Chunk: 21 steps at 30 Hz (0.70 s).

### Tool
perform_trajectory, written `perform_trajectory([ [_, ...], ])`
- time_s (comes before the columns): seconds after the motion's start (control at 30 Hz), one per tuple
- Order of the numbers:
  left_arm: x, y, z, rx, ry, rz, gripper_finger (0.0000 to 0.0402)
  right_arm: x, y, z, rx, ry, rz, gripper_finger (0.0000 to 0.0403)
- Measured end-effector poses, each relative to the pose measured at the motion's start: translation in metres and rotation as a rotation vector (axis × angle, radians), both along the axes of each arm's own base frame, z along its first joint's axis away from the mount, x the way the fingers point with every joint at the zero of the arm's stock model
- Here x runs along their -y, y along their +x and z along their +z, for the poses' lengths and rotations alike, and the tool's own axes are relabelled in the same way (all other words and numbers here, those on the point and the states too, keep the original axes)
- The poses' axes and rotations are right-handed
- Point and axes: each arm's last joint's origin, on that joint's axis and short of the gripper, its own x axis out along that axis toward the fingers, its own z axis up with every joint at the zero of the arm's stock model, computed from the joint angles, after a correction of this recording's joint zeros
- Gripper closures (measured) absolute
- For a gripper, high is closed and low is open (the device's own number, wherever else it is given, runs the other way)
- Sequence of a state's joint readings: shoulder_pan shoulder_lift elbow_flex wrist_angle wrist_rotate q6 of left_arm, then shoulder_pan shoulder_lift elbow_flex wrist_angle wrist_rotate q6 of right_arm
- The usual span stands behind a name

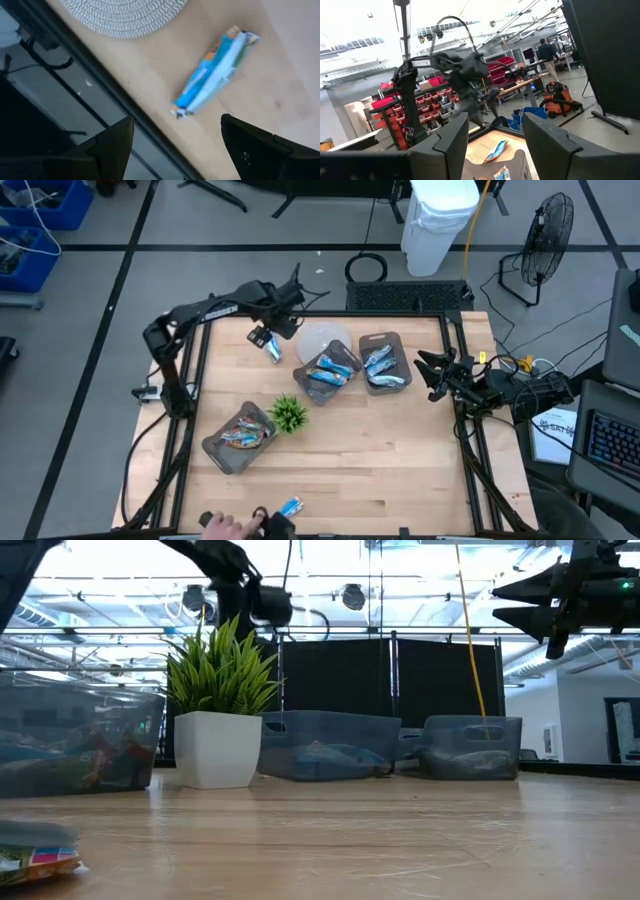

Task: Pick and place Granola Bars by type
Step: Put the yellow granola bar into the top left black bin

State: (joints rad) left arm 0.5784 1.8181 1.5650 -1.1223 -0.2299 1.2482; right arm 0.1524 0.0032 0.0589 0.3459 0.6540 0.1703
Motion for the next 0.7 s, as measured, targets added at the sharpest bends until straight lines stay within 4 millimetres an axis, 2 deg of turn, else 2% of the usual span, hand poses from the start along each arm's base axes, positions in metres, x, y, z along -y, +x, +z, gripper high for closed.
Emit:
perform_trajectory([
  [0.17, -0.011, 0.008, -0.025, -0.040, -0.043, -0.004, 0.0105, 0.000, 0.000, 0.000, 0.000, 0.000, 0.000, 0.0222],
  [0.5, -0.001, 0.027, -0.057, -0.141, -0.096, -0.122, 0.0105, 0.000, 0.000, 0.000, 0.000, 0.000, 0.000, 0.0222],
  [0.7, 0.000, 0.016, -0.080, -0.212, -0.127, -0.166, 0.0105, 0.000, 0.000, 0.000, 0.000, 0.000, 0.000, 0.0222],
])
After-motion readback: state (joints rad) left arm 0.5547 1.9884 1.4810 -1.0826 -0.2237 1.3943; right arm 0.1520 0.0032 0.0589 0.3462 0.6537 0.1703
